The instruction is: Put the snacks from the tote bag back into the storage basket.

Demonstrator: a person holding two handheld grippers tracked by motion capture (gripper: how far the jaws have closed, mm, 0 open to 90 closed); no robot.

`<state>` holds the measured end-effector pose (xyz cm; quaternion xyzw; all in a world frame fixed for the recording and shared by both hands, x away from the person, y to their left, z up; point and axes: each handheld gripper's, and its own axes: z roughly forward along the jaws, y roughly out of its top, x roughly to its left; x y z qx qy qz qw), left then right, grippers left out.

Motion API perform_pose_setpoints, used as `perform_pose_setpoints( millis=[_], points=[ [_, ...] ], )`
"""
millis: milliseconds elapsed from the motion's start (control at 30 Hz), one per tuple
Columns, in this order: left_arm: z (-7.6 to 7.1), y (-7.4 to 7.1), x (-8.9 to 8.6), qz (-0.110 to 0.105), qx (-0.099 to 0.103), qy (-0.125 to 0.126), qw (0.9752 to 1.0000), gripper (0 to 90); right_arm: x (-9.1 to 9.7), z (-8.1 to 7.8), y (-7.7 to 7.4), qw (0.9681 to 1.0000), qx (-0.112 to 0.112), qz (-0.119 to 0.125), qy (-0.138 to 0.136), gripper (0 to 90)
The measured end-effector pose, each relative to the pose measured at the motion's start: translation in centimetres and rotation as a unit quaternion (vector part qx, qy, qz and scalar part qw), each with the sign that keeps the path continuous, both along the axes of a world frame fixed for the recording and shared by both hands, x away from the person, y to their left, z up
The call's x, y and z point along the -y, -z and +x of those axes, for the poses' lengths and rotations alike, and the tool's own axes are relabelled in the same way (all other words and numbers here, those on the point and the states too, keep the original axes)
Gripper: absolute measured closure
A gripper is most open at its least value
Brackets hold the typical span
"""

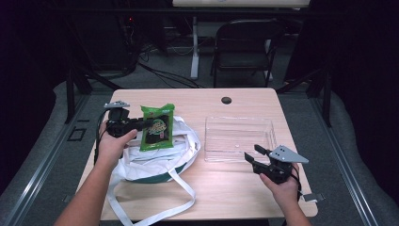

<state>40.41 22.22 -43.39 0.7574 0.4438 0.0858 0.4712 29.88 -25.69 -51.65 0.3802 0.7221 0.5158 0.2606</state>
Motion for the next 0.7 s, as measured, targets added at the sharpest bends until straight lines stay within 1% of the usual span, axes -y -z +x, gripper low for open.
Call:
perform_pose_setpoints(
  millis=[100, 167, 267, 367, 400, 567, 700],
  points=[
    [-0.1, -0.2, 0.2, 0.000, 0.009, 0.001, 1.0000, 73.0, 0.0, 0.0, -0.1, 1.0000, -0.002, -0.002, -0.002, 47.1],
    [-0.1, -0.4, 0.4, -0.002, 0.019, 0.006, 0.9998, 73.0, 0.0, 0.0, -0.1, 1.0000, -0.002, -0.003, -0.002, 47.3],
    [-0.3, -0.6, 0.6, 0.000, 0.030, 0.011, 0.9995, 73.0, 0.0, 0.1, -0.1, 1.0000, -0.002, -0.001, -0.003, 47.5],
    [-0.4, -0.9, 0.9, 0.002, 0.040, 0.014, 0.9991, 73.1, 0.0, 0.1, -0.1, 1.0000, -0.003, -0.005, -0.006, 47.7],
    [-0.4, -1.0, 1.0, -0.002, 0.044, 0.015, 0.9989, 73.1, 0.0, 0.1, -0.1, 1.0000, -0.004, -0.005, -0.006, 48.0],
    [-0.7, -1.2, 1.6, -0.011, 0.059, 0.025, 0.9979, 73.1, -0.1, 0.3, -0.1, 0.9998, -0.011, -0.007, -0.016, 49.8],
    [-0.8, -1.4, 2.1, -0.014, 0.065, 0.032, 0.9972, 73.1, -0.3, 0.3, -0.1, 0.9995, -0.014, -0.013, -0.024, 51.4]
  ],
)
